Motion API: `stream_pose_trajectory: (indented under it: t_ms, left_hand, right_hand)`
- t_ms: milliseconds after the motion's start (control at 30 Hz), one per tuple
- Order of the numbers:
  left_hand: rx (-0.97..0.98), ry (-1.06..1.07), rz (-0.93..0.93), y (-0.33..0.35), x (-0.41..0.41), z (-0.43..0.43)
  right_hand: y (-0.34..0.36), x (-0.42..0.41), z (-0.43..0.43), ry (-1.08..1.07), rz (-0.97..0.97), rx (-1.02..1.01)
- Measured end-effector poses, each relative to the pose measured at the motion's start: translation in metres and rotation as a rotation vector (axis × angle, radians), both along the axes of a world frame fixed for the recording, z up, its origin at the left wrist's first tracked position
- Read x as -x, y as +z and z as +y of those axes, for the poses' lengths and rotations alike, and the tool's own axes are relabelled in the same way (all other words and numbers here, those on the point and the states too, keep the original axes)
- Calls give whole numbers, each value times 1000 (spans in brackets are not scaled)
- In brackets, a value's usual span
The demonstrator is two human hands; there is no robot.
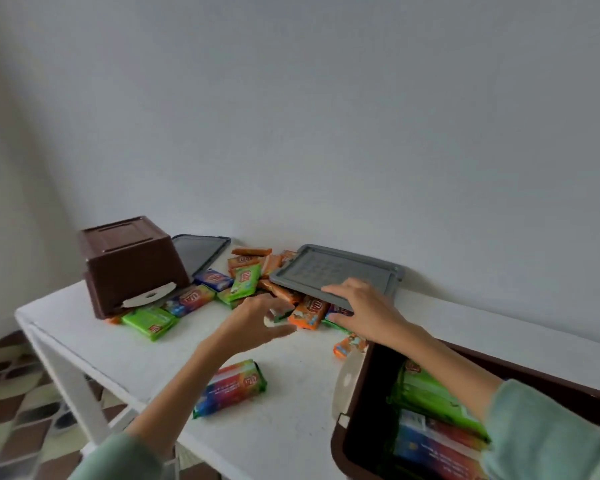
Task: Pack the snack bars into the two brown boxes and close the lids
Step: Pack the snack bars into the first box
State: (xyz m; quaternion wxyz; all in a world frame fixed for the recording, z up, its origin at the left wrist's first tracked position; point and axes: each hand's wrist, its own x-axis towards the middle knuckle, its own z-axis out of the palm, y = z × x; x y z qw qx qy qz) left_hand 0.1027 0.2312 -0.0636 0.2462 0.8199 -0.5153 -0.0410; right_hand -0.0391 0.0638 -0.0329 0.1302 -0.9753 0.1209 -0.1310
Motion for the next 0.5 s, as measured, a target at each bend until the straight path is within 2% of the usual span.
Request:
stream_pose_trajectory:
  t_ms: [100, 167, 367, 500]
  left_hand:
    - [-283, -7, 121, -35, -16, 34]
    - [-365, 25, 148, -60, -21, 52]
    - [-164, 150, 42, -96, -47, 67]
    - [-75, 347, -48, -105, -66, 67]
  right_hand:
    - [-12, -59, 6, 63, 66, -41]
    - [-24, -95, 14, 103, 106, -59]
    - [-72, -148, 32, 164, 272, -41]
    - [-78, -159, 22, 174, 307, 13]
